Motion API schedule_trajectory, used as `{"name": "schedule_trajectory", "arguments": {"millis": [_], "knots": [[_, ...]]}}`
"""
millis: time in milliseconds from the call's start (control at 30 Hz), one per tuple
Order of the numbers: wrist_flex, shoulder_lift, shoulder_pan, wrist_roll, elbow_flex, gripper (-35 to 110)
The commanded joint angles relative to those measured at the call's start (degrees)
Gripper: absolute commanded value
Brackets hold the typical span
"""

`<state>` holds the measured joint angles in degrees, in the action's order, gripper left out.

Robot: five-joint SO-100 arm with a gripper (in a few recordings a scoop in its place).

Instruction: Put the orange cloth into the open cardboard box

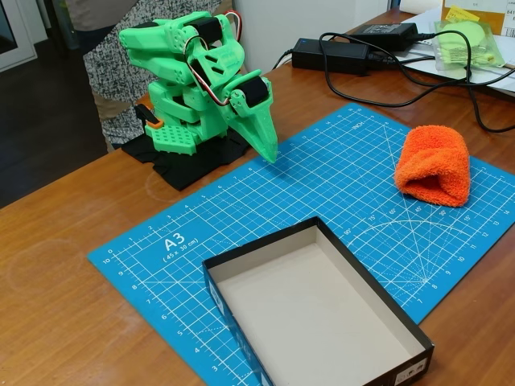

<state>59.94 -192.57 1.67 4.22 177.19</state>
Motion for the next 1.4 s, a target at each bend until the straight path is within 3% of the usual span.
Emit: {"name": "schedule_trajectory", "arguments": {"millis": [0,1367], "knots": [[1.9,-0.8,-1.2,-3.7,-0.4,0],[2.1,-0.8,-2.2,-2.5,-0.5,0]]}}
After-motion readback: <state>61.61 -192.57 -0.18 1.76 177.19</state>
